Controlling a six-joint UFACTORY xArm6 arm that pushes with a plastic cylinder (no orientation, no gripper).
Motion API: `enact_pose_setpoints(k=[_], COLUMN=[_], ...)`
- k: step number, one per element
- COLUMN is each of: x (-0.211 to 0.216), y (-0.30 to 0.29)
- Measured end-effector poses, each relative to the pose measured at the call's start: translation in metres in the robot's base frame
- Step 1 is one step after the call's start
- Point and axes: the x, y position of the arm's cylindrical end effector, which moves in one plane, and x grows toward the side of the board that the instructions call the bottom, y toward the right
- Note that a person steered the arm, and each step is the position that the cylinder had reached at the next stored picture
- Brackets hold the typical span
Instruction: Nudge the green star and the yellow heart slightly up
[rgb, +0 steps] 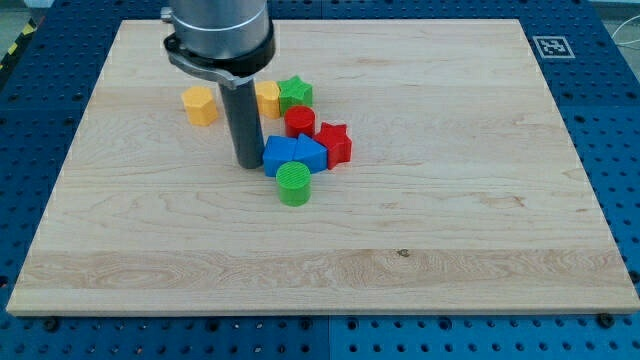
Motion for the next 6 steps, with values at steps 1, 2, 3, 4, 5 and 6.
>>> enact_pose_setpoints(k=[1, 2, 3, 4, 5, 6], x=[-0.003, -0.006, -0.007, -0.007, -0.016, -0.038], y=[0.015, 0.029, 0.034, 0.026, 0.009, 0.003])
